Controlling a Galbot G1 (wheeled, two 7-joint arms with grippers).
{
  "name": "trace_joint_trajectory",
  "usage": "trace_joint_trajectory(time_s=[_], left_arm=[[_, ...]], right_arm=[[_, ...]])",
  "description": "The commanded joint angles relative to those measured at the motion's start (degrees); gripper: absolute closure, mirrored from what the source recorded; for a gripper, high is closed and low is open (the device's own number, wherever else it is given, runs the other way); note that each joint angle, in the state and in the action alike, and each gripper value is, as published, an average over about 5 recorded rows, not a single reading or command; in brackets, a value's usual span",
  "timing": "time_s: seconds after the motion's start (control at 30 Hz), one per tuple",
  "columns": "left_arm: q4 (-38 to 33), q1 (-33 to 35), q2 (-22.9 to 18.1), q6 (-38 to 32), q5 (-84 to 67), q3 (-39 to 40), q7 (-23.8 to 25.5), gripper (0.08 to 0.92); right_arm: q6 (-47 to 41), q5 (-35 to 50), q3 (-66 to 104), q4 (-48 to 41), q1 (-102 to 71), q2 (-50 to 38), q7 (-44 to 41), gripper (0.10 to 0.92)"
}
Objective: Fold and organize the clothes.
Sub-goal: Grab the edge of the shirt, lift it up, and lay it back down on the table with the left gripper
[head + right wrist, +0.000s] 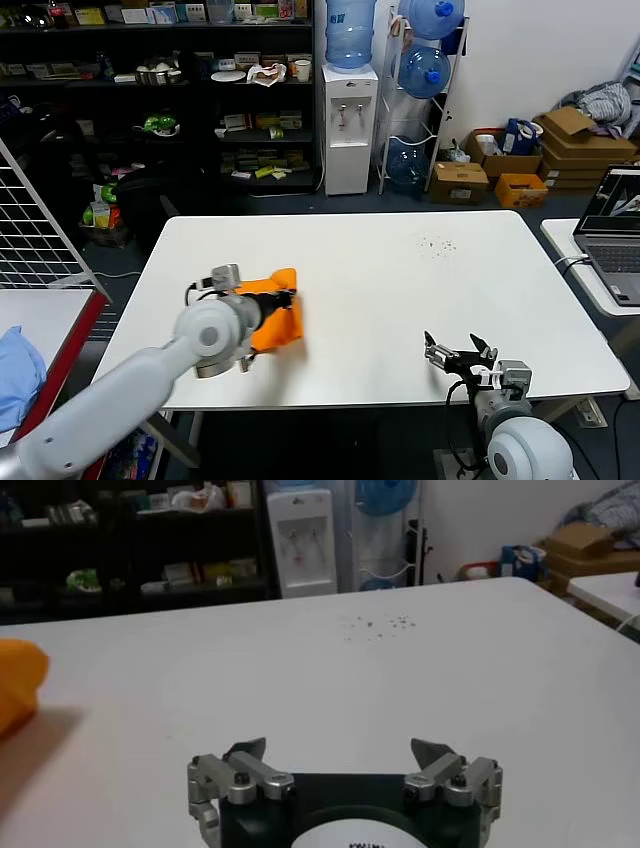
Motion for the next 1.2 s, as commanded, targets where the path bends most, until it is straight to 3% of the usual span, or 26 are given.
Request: trace_joint_trajectory(time_s=[0.03, 0.33, 0.83, 1.03, 1.2], left_arm=[[13.56, -9.65, -20.20, -0.61, 3.14, 11.18, -3.38, 0.907], [17.69, -10.29, -24.46, -0.78, 5.17, 10.64, -2.81, 0.907], [19.02, -10.66, -26.60, -2.51, 5.57, 10.82, -4.01, 0.903], [16.73, -9.25, -26.08, -3.27, 6.18, 8.17, -4.27, 0.773], [6.67, -1.50, -18.72, -3.51, 15.04, 0.53, 0.64, 0.625]], right_arm=[[-0.10, 0.24, 0.83, 0.17, -0.07, 0.65, 0.15, 0.104], [-0.05, 0.96, 1.48, 0.71, -0.35, 0.11, 0.25, 0.104], [1.02, 1.90, 3.09, 2.99, -1.61, -0.50, -0.73, 0.104], [6.90, 1.29, 4.72, 4.89, -3.64, -1.71, -5.72, 0.104], [11.18, -1.85, 6.36, 6.15, -6.08, -2.92, -9.97, 0.104]])
